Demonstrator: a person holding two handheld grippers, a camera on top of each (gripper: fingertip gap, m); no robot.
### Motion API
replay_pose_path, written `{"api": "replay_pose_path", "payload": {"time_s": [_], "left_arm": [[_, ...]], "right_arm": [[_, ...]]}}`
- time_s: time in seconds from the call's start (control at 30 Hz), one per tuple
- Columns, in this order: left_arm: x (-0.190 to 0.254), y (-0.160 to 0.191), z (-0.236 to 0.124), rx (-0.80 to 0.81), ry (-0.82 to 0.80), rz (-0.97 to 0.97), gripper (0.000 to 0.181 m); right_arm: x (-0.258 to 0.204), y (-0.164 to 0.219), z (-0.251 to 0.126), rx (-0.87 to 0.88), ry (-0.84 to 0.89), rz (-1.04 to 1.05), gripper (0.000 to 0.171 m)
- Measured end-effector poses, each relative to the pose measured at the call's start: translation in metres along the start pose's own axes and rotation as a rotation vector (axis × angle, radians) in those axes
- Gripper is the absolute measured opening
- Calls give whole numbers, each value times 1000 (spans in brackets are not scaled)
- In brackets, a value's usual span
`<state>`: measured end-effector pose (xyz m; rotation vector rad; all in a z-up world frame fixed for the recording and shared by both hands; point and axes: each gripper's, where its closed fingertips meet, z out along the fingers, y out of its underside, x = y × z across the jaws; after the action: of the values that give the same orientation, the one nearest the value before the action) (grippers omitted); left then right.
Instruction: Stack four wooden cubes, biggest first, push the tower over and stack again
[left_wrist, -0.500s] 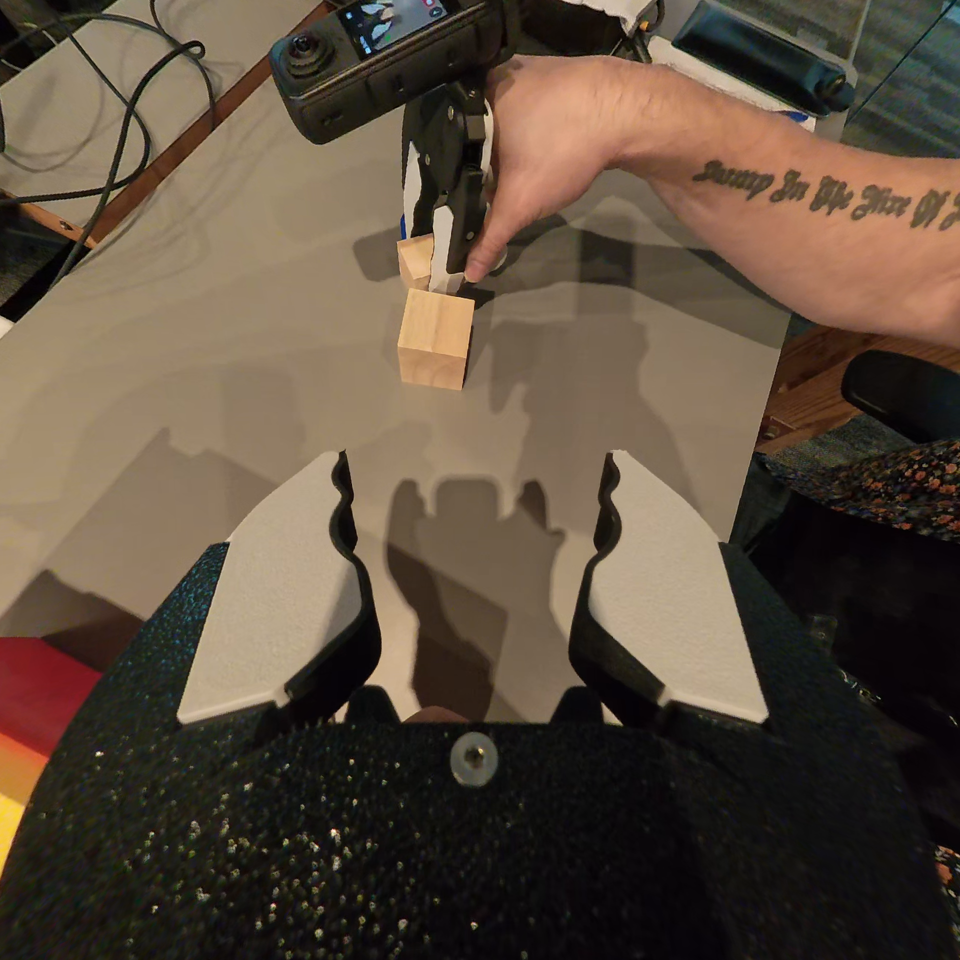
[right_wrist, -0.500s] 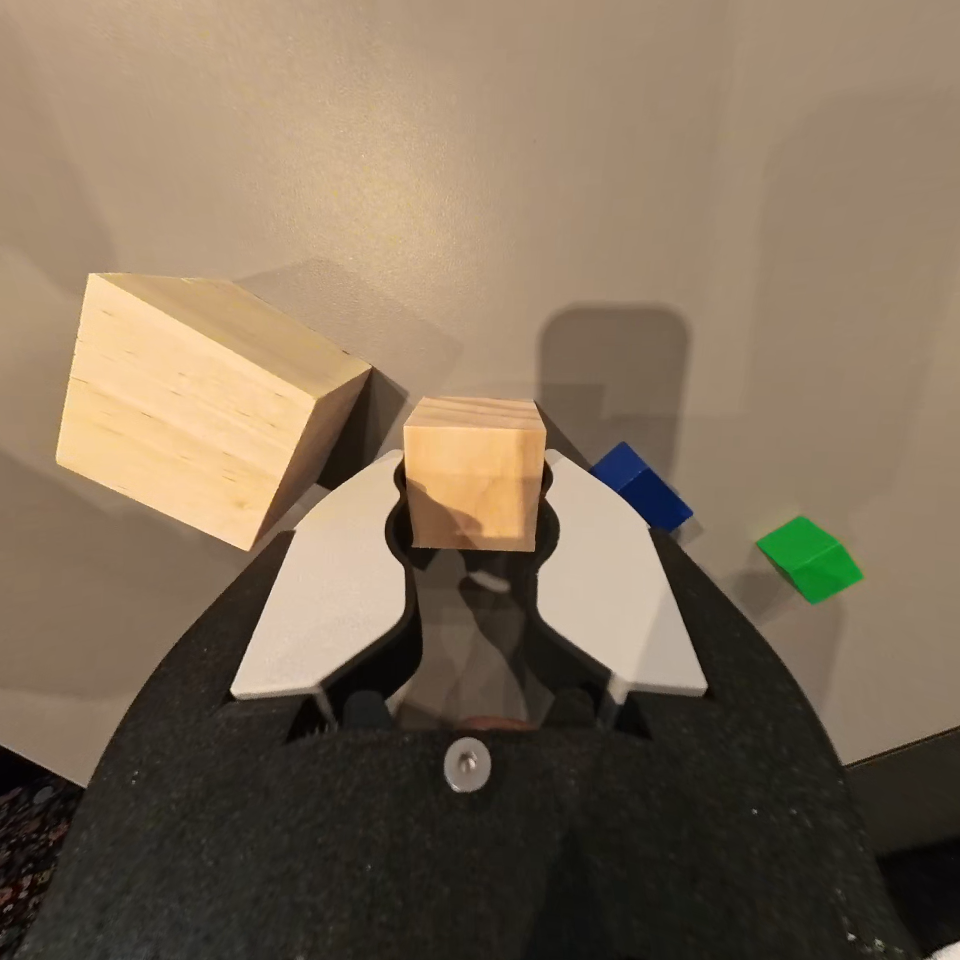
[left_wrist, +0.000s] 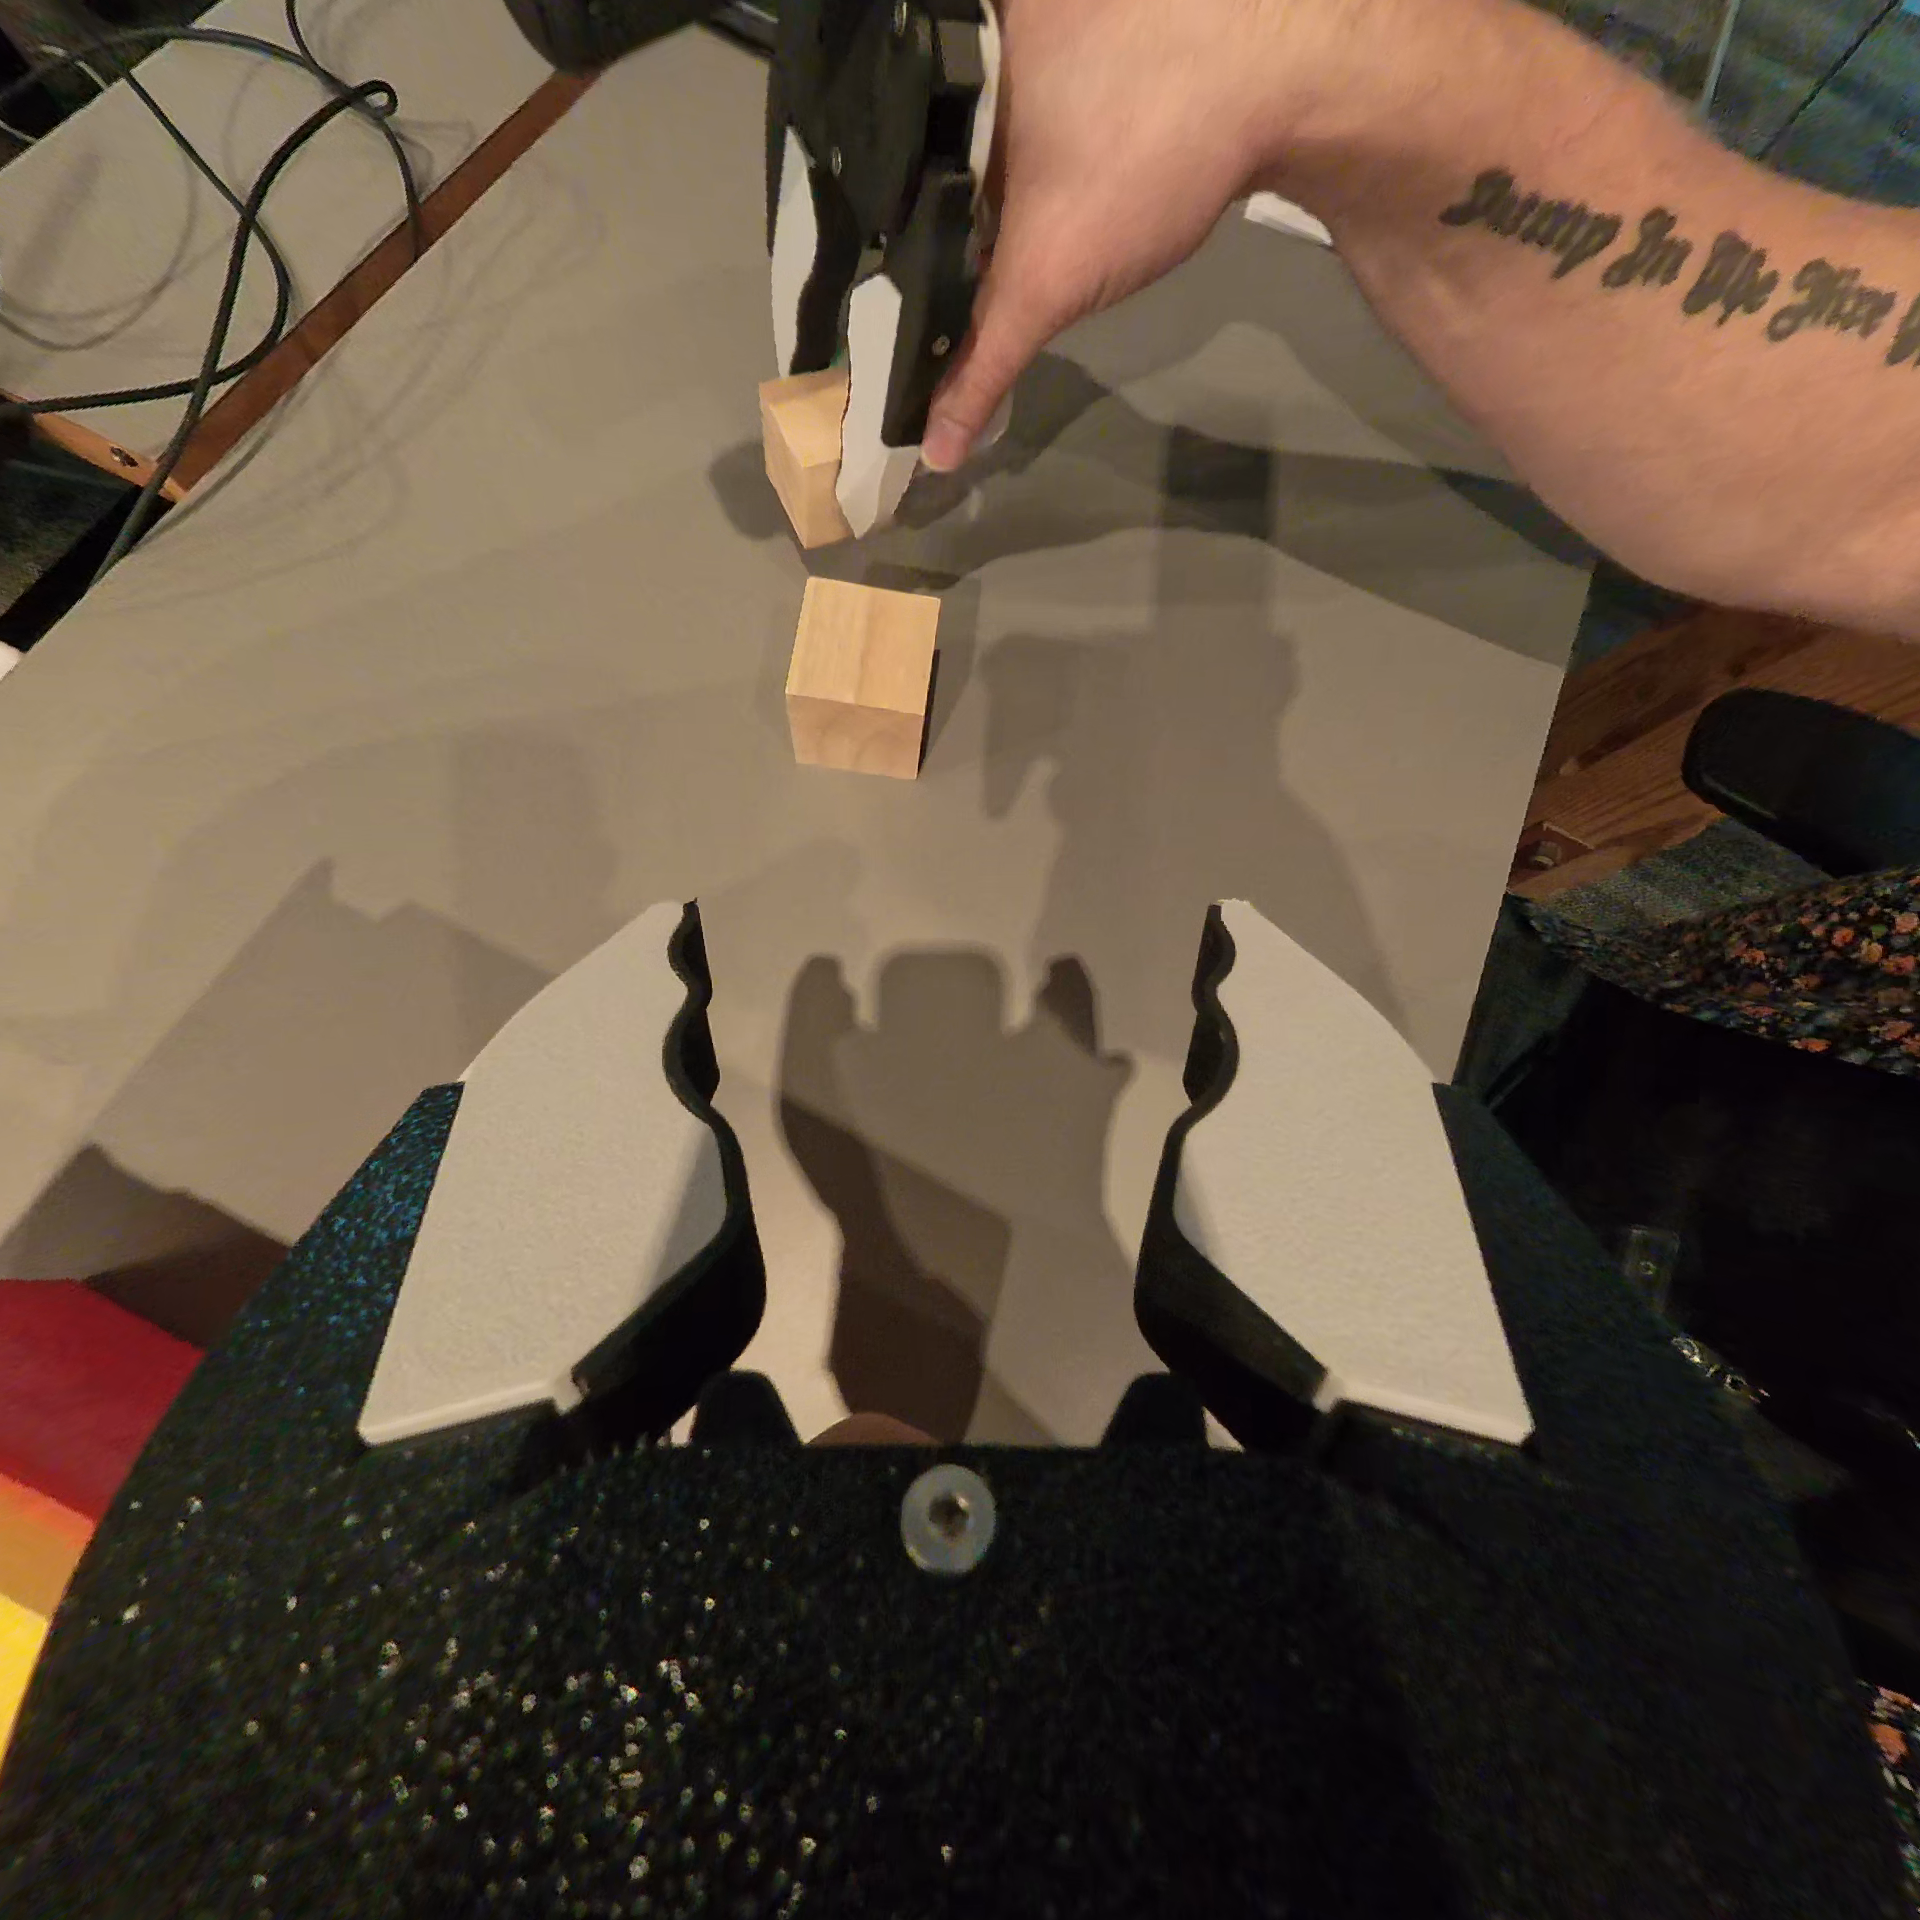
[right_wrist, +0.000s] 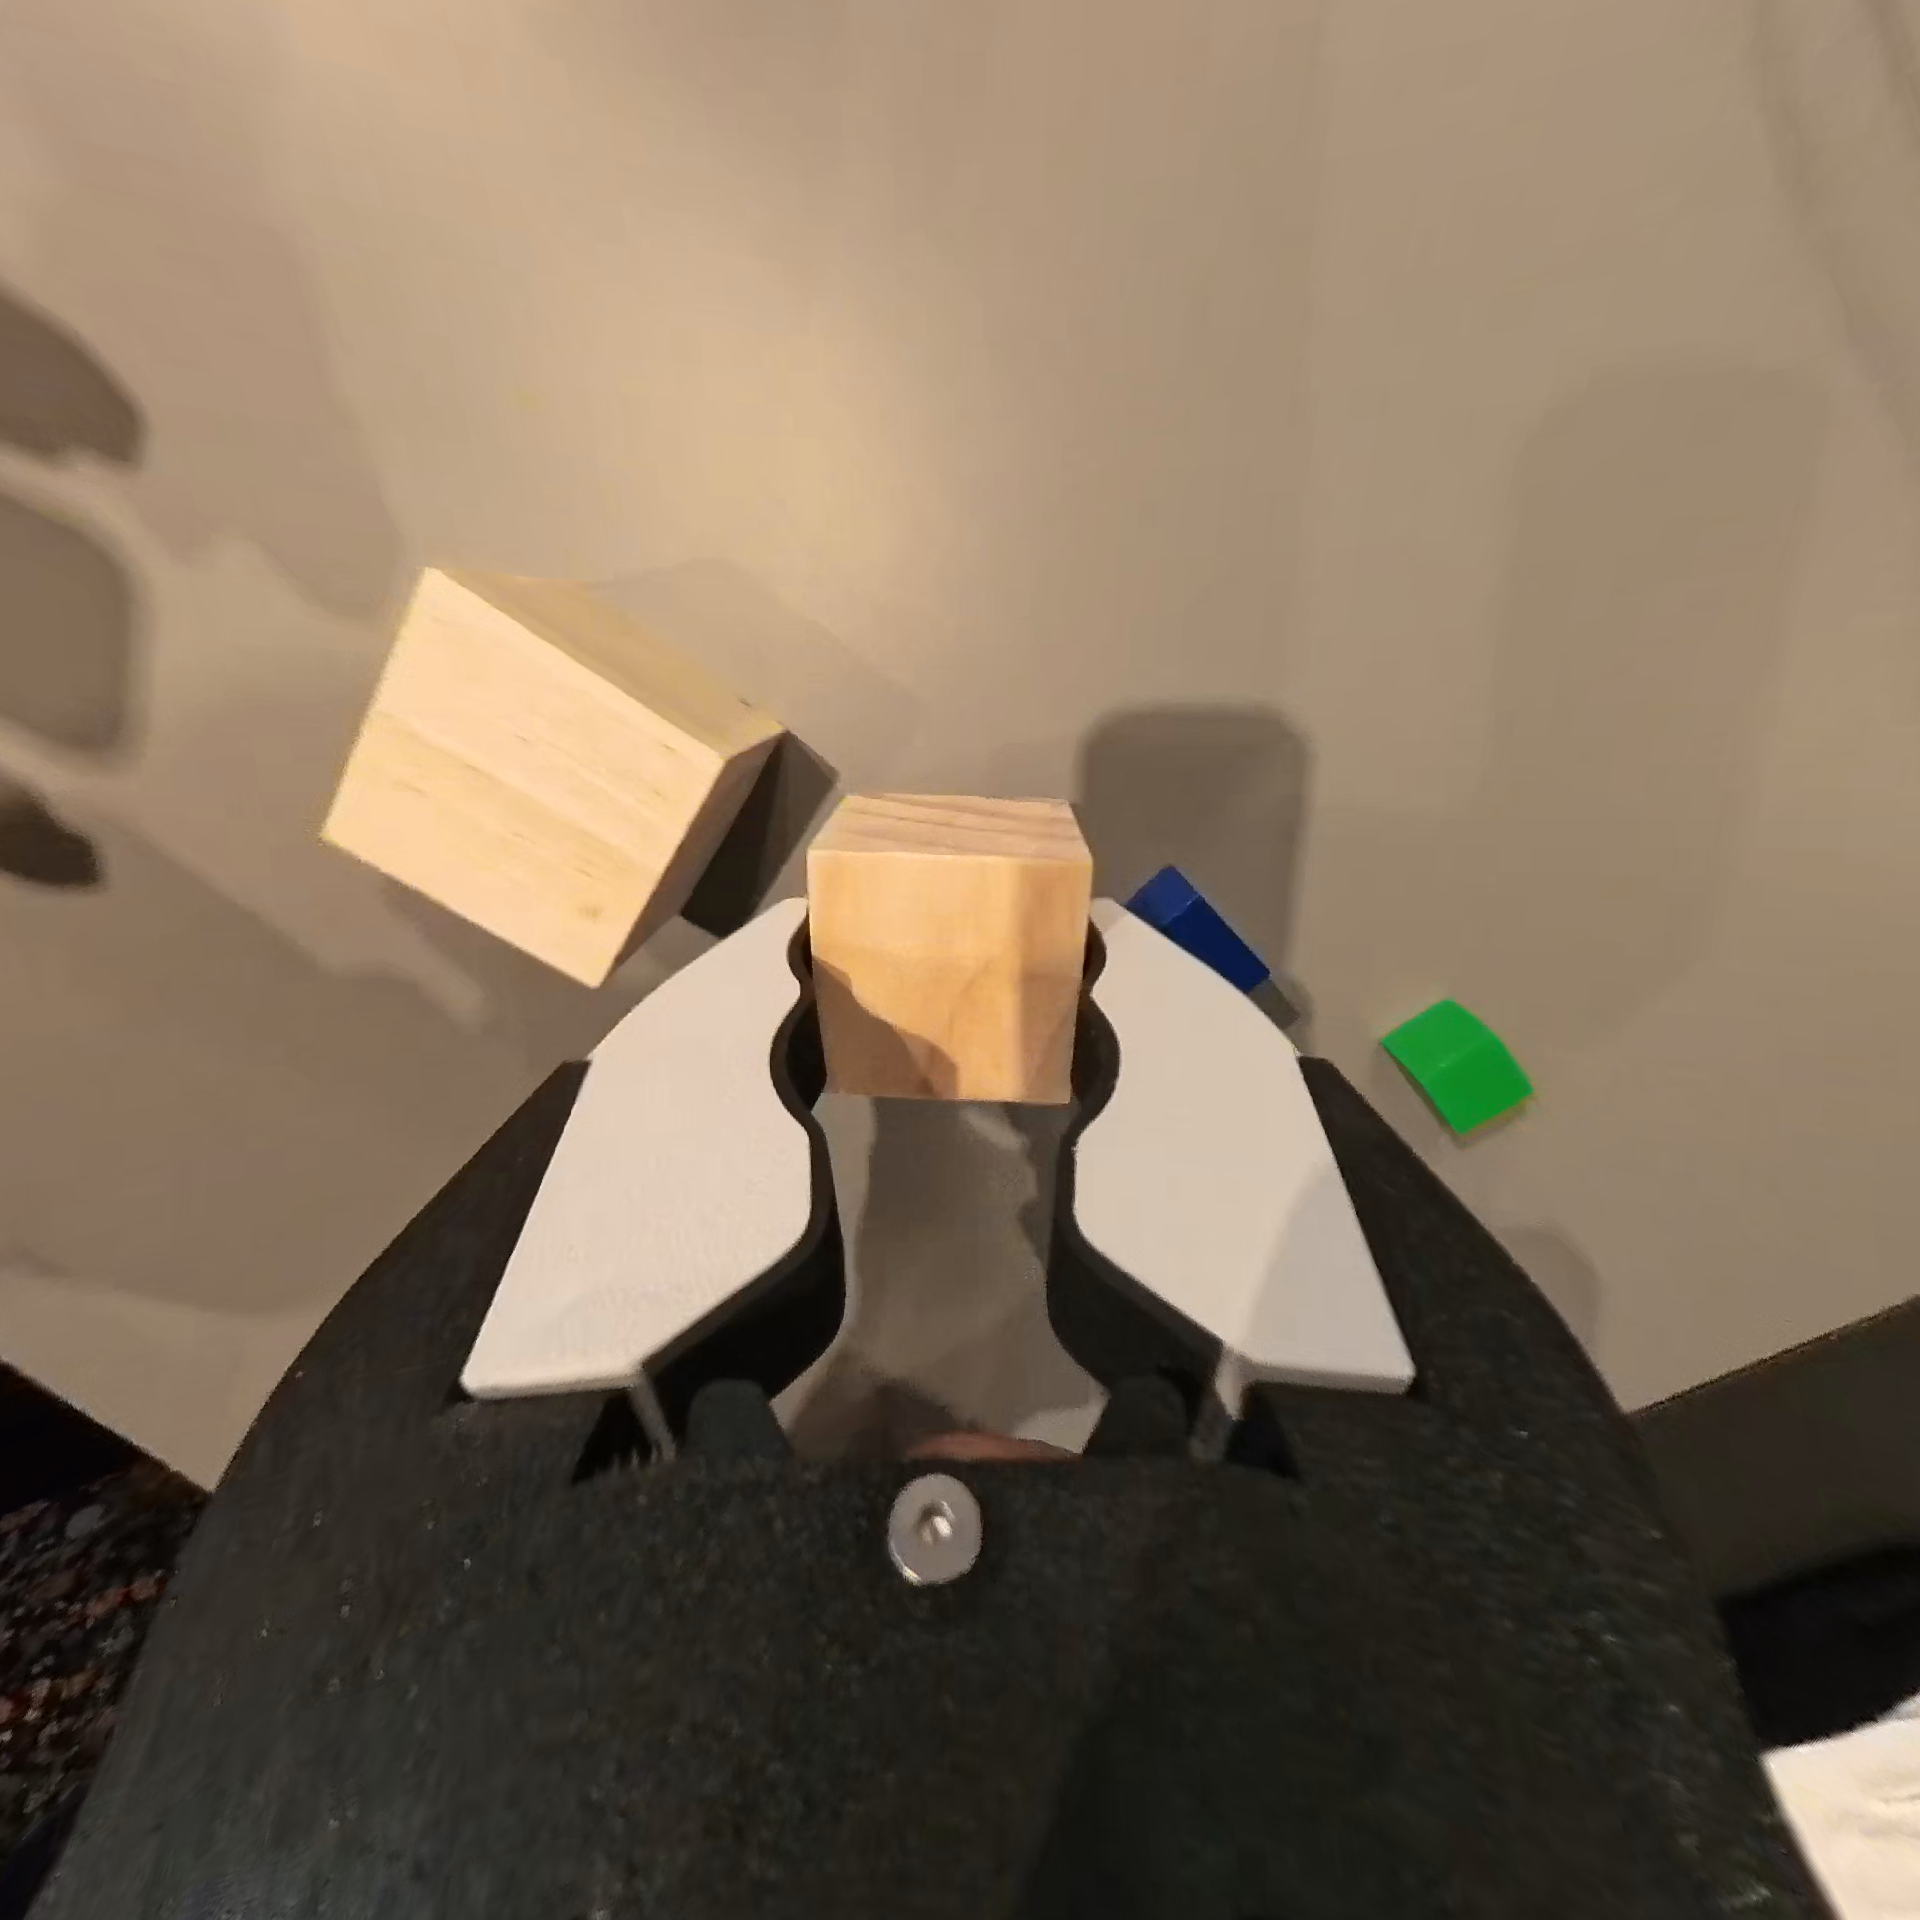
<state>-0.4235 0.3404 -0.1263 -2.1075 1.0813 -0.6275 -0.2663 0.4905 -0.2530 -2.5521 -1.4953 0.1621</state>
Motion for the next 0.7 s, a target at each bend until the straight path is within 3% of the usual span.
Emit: {"api": "replay_pose_path", "payload": {"time_s": [0.33, 0.7], "left_arm": [[1, -2, -8, 16, -11, 6, 89], [1, -1, -11, 20, -13, 6, 89]], "right_arm": [[-29, -26, -32, -6, -42, -351, 44], [-76, -29, -34, -26, -165, -752, 44]]}}
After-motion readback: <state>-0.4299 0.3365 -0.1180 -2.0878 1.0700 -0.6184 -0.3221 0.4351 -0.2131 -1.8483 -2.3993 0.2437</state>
